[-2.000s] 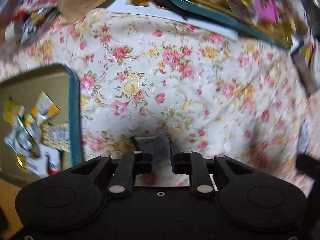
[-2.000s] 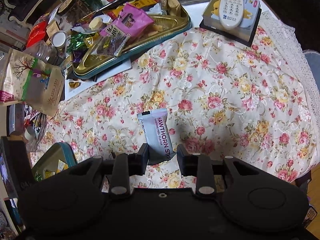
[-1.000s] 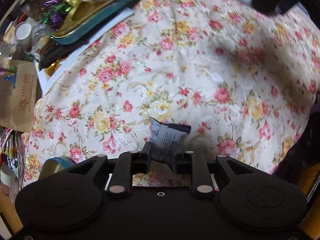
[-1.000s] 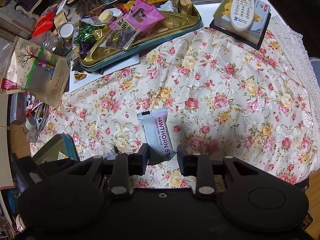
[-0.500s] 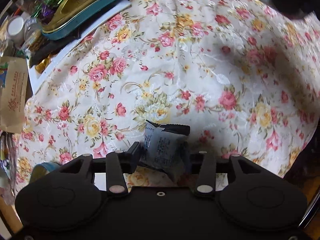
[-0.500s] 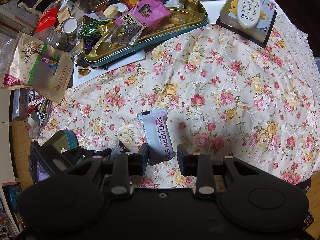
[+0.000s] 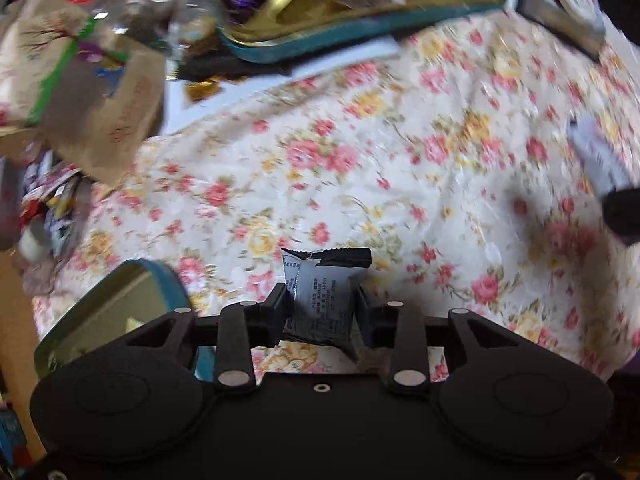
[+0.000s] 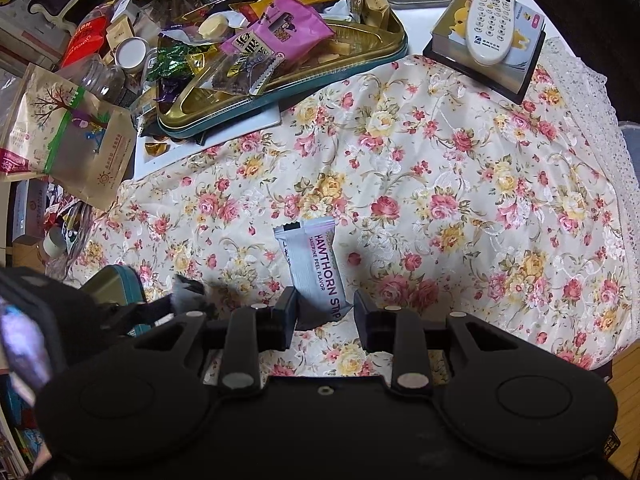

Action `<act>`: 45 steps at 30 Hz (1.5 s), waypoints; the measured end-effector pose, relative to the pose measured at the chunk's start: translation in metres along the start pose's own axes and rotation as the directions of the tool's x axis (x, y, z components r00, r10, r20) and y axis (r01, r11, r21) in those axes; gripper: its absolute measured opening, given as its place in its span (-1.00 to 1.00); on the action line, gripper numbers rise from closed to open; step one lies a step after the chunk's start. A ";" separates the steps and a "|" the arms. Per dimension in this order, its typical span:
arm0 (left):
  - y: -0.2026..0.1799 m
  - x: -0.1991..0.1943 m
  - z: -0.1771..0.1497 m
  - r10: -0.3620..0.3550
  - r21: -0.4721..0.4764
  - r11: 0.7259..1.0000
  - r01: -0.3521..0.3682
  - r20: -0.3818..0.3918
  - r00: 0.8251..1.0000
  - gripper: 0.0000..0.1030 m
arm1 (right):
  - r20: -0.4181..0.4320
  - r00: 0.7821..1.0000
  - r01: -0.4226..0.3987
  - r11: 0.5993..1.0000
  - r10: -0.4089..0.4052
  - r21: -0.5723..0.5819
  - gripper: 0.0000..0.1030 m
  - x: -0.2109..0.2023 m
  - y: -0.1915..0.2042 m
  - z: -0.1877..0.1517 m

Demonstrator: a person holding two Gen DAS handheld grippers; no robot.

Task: Organize snacks
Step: 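Carry white packet over the tin tray with left tool while right tool carries hawthorn packet there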

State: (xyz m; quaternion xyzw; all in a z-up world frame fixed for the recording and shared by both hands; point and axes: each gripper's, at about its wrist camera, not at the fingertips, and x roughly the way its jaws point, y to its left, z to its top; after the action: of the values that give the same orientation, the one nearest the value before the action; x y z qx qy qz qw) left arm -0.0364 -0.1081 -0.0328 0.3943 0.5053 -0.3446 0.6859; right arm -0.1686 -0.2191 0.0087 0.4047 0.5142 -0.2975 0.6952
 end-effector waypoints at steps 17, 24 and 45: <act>0.122 -0.069 -0.065 0.126 -0.574 0.815 -0.081 0.038 0.991 -0.13 | 0.008 1.000 0.026 0.993 -0.025 -0.116 -0.38 0.014 0.051 -0.019; 0.190 -0.061 -0.099 0.187 -0.755 0.639 -0.148 -0.034 0.982 -0.13 | -0.003 1.000 0.022 0.975 -0.023 -0.219 -0.38 0.031 0.104 -0.034; 0.268 -0.048 -0.153 0.139 -0.869 0.468 -0.162 -0.109 0.984 -0.11 | -0.009 0.974 -0.202 0.857 0.225 -0.475 -0.38 0.037 0.237 -0.091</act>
State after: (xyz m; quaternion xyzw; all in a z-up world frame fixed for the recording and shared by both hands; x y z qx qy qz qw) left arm 0.1203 0.1519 0.0379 0.0373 0.5810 0.0265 0.8126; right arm -0.0042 -0.0226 0.0208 0.2705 0.5065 -0.0936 0.8134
